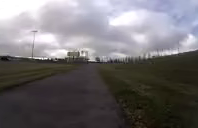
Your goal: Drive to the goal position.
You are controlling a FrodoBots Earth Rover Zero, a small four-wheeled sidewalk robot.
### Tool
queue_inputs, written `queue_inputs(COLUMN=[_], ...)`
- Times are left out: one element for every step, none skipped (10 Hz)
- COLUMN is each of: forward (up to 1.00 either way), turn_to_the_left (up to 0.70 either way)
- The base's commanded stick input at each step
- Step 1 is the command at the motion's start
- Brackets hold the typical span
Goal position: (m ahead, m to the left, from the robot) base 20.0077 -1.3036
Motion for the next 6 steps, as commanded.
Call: queue_inputs(forward=[1.0,1.0,1.0,1.0,1.0,1.0], turn_to_the_left=[0.19,0.34,0.33,0.0,0.0,0.0])
